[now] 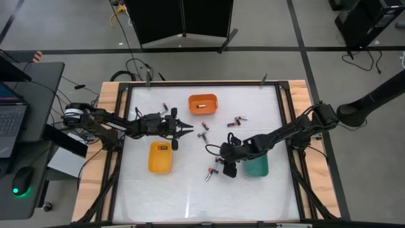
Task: Sort batteries
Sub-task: Put the brown battery into the green bin, then put the red battery into the yellow bin
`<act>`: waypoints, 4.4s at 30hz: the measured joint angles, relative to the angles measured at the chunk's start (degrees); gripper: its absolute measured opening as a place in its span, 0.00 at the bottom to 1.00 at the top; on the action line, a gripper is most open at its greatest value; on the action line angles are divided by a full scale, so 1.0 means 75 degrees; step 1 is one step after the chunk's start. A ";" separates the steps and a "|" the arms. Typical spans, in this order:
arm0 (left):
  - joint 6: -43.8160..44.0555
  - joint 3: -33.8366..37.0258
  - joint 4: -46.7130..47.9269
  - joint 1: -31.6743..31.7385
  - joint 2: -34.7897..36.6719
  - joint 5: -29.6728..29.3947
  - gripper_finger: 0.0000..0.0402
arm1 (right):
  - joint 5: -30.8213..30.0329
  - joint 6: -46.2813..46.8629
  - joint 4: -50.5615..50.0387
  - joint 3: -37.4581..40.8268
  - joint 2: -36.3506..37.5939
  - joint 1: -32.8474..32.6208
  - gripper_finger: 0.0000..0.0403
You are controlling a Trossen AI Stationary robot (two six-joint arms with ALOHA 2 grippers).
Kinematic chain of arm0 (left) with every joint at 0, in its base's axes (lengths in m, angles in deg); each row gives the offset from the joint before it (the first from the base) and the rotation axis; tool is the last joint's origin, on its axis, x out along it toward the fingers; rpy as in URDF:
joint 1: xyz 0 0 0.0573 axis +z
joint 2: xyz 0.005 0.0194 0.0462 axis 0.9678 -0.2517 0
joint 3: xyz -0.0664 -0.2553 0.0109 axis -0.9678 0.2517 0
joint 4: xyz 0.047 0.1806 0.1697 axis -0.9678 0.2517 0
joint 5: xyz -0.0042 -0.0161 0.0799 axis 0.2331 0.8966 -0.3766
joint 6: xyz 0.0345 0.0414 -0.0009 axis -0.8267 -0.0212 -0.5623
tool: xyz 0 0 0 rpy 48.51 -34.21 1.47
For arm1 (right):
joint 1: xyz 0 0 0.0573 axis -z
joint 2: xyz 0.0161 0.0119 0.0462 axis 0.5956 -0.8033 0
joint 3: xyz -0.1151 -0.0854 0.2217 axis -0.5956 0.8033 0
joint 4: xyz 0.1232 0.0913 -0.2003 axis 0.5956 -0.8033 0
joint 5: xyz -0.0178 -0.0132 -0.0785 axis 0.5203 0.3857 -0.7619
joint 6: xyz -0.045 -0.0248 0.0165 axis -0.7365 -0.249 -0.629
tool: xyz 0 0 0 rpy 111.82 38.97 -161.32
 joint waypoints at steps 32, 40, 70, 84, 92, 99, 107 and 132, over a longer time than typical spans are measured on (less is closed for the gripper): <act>0.0000 0.0009 0.0157 0.0000 0.0000 0.0001 0.21 | -0.0670 0.0181 0.1949 0.1161 -0.0532 0.0035 0.49; -0.0005 0.0009 0.0162 0.0000 0.0000 0.0003 0.21 | -0.0716 -0.0005 0.1877 0.1169 -0.0365 0.0135 0.46; -0.0050 0.0009 0.0157 0.0000 0.0000 0.0003 0.21 | -0.0590 -0.0343 -0.2979 -0.0867 0.1276 -0.0090 0.14; 0.0193 0.0009 0.0157 0.0000 0.0000 0.0003 0.21 | -0.0377 0.2609 -0.7504 -0.0967 0.2052 -0.2470 0.14; 0.0330 0.0006 0.0154 -0.0001 0.0000 0.0003 0.21 | -0.0070 0.1954 -0.5910 0.0467 0.2055 -0.2130 0.14; 0.0369 0.0006 0.0199 -0.0002 0.0000 0.0064 0.21 | 0.0183 0.1292 -0.4787 0.1210 0.2057 -0.1630 0.14; 0.0469 0.0005 0.0297 0.0000 0.0001 0.0064 0.21 | 0.0267 0.1010 -0.4783 0.1301 0.2057 -0.1431 0.19; 0.0744 0.0000 0.0562 -0.0002 0.0003 0.0065 0.21 | -0.0416 -0.1444 -0.6149 -0.1208 0.2044 0.0530 0.37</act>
